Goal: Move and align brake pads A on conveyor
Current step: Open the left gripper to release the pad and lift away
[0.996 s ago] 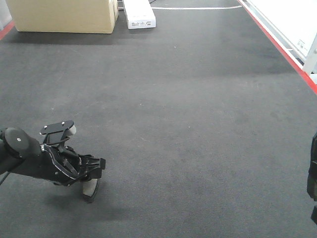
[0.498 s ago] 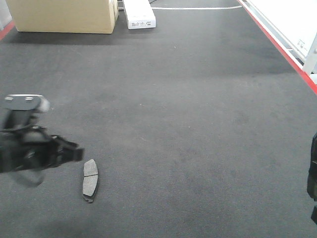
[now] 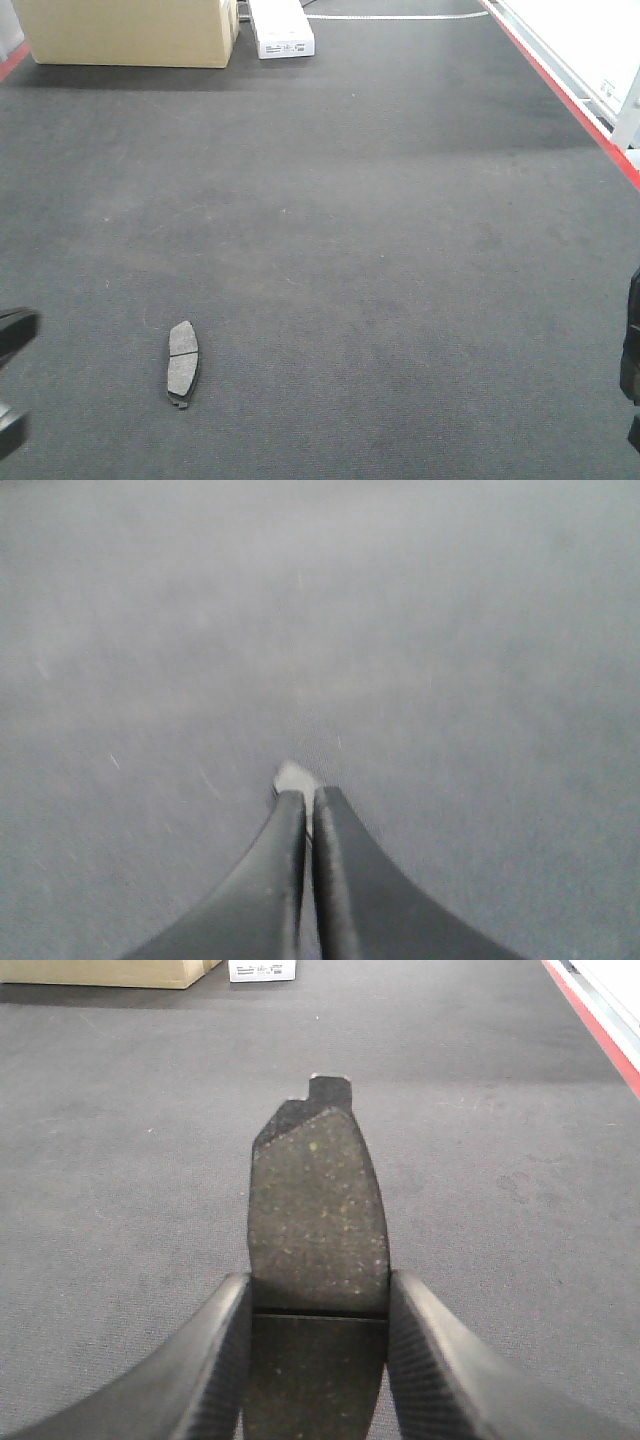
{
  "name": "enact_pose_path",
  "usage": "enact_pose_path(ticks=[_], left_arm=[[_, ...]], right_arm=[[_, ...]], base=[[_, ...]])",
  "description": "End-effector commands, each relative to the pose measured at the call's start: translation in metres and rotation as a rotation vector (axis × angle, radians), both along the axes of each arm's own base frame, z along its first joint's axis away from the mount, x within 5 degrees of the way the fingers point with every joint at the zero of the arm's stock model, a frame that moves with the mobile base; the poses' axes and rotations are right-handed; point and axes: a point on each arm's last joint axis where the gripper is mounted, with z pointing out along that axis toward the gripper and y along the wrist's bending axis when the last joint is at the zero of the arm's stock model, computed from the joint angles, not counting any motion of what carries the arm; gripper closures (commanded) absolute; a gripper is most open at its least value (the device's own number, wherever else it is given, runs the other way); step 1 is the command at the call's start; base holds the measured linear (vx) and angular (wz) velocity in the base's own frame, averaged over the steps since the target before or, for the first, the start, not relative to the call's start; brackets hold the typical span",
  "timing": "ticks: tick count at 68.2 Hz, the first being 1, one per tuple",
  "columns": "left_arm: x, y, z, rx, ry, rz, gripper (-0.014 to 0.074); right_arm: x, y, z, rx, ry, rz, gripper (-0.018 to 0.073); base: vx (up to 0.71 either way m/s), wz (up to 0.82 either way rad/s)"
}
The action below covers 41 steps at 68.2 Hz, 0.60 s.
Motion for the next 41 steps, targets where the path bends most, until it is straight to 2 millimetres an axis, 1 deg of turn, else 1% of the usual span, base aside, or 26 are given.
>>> enact_pose_path(ticks=[1, 8, 17, 24, 41], left_arm=[[-0.014, 0.005, 0.013, -0.057, -0.151, 0.026, 0.0603], [-0.030, 0.009, 0.011, -0.072, -0.202, 0.024, 0.0603], [-0.041, 0.012, 0.012, -0.084, -0.243, 0.020, 0.0603], [-0.044, 0.012, 0.013, -0.088, -0.260, 0.020, 0.0603], [-0.044, 0.012, 0.013, -0.087, -0.255, 0.019, 0.0603]], right_arm=[[0.002, 0.000, 0.018, 0.014, -0.116, -0.002, 0.0565], [0.002, 0.000, 0.018, 0.014, -0.116, -0.002, 0.0565], [0.002, 0.000, 0.018, 0.014, -0.116, -0.002, 0.0565], [0.002, 0.000, 0.018, 0.014, -0.116, -0.002, 0.0565], [0.002, 0.000, 0.018, 0.014, -0.116, -0.002, 0.0565]], base=[[0.00, 0.00], [0.00, 0.00], [0.00, 0.00], [0.00, 0.00], [0.00, 0.00]])
